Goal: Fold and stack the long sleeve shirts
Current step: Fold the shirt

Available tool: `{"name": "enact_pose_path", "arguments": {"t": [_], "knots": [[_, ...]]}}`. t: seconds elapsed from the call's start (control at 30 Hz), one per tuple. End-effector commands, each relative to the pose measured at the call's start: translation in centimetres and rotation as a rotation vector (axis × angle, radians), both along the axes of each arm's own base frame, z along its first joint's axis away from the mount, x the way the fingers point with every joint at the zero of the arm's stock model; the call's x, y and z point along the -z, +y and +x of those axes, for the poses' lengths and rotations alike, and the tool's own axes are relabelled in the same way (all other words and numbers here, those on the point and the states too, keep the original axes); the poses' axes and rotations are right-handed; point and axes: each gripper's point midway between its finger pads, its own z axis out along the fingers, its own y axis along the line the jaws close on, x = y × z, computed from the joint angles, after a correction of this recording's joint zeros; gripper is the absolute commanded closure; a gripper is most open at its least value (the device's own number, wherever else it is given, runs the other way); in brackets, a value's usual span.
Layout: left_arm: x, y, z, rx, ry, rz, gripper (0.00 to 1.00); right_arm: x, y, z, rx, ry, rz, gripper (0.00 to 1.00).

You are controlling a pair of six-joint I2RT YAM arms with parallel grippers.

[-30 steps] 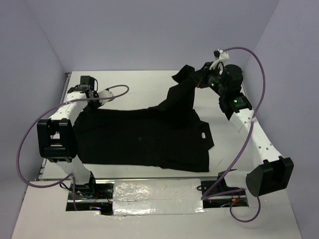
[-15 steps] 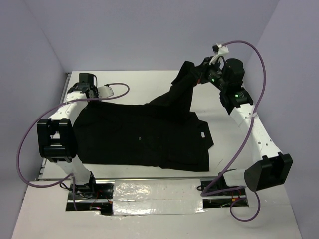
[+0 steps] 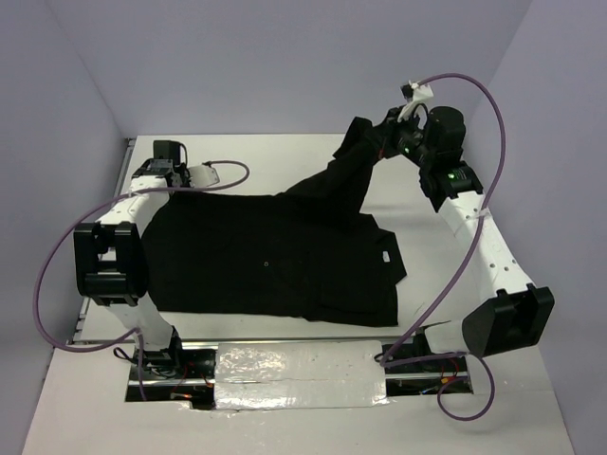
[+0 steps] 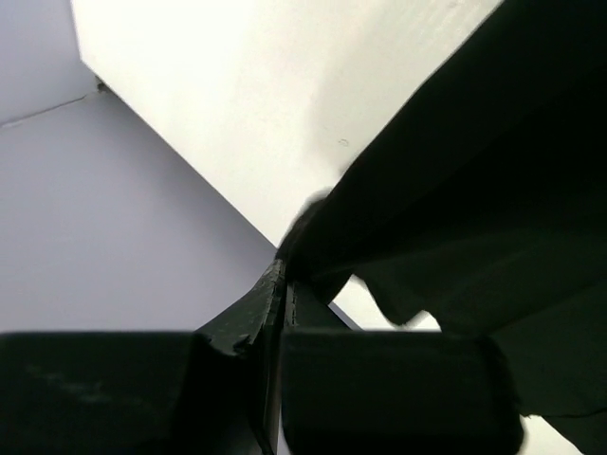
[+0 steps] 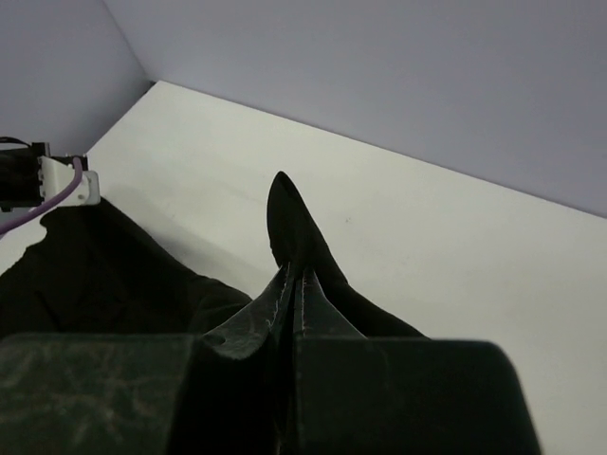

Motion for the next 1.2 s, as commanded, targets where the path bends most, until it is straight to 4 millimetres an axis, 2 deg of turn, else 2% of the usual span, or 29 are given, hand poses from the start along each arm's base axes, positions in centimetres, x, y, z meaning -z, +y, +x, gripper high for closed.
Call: {"name": "enact_pose_path", "arguments": {"t": [0.0,0.03,0.07,0.1,0.13,0.17,0.2,0.23,0.27,0.37,0.4,0.43,0.47,0.6,0.73,0.83,1.0,1.07,1.1,1.13,1.17], "knots": [[-0.5,-0.8,-0.4,0.029,0.016,-0.029,1.00,-3.3,-0.1,-2.2,-0.041,-0.089,-0.022,1.00],[-0.1,-1.7,-1.2,0.053,0.041,-0.060,1.00,-2.4,0.0,-2.8,-0.050,-0.070,-0.025,1.00],[0.7,-2.1,-3.4,0.064,0.106,-0.078,1.00,-2.8,-0.1,-4.5,-0.065,-0.079,-0.025,1.00],[1.3,-2.7,-4.6,0.085,0.141,-0.104,1.00,-1.3,0.0,-5.2,-0.078,-0.050,-0.029,1.00],[1.7,-3.0,-5.8,0.094,0.171,-0.113,1.00,-0.7,0.2,-6.4,-0.103,-0.034,-0.029,1.00],[2.6,-3.3,-8.4,0.120,0.245,-0.118,1.00,0.1,0.1,-8.0,-0.120,-0.027,-0.032,1.00],[3.1,-3.6,-9.8,0.137,0.284,-0.126,1.00,1.1,0.2,-8.9,-0.137,0.004,-0.031,1.00],[4.1,-3.7,-12.3,0.144,0.352,-0.130,1.00,0.9,0.6,-10.5,-0.172,0.001,-0.017,1.00],[4.4,-3.8,-13.2,0.165,0.379,-0.123,1.00,3.0,0.7,-11.2,-0.185,0.060,-0.013,1.00],[5.8,-3.6,-16.1,0.181,0.470,-0.096,1.00,5.0,1.4,-13.2,-0.224,0.123,0.015,1.00],[6.1,-3.6,-16.7,0.181,0.491,-0.095,0.99,6.6,1.4,-13.5,-0.225,0.162,0.018,1.00],[6.6,-4.5,-17.3,0.205,0.517,-0.095,0.96,7.0,1.4,-13.9,-0.224,0.168,0.023,1.00],[6.9,-4.8,-17.9,0.213,0.540,-0.098,0.89,8.0,1.4,-14.1,-0.220,0.193,0.030,1.00],[7.9,-4.8,-19.3,0.234,0.592,-0.066,0.78,8.8,1.3,-14.4,-0.214,0.206,0.041,1.00],[8.5,-3.0,-21.5,0.240,0.667,0.033,0.73,9.0,1.5,-14.4,-0.217,0.209,0.062,1.00],[8.2,-2.3,-21.7,0.237,0.650,0.075,0.64,9.6,1.7,-14.5,-0.224,0.218,0.082,1.00],[7.2,-2.3,-20.2,0.207,0.585,0.075,0.51,10.2,1.8,-15.4,-0.246,0.236,0.074,1.00],[6.6,-2.9,-19.3,0.189,0.565,0.031,0.43,10.7,1.8,-16.0,-0.252,0.255,0.071,1.00],[5.7,-3.4,-18.0,0.161,0.529,-0.008,0.39,10.7,1.7,-16.3,-0.255,0.254,0.072,1.00],[5.1,-3.9,-17.4,0.150,0.516,-0.046,0.31,11.1,1.7,-16.6,-0.255,0.269,0.077,1.00],[4.6,-4.6,-16.7,0.143,0.500,-0.087,0.29,11.4,1.7,-16.9,-0.255,0.285,0.084,1.00]]}}
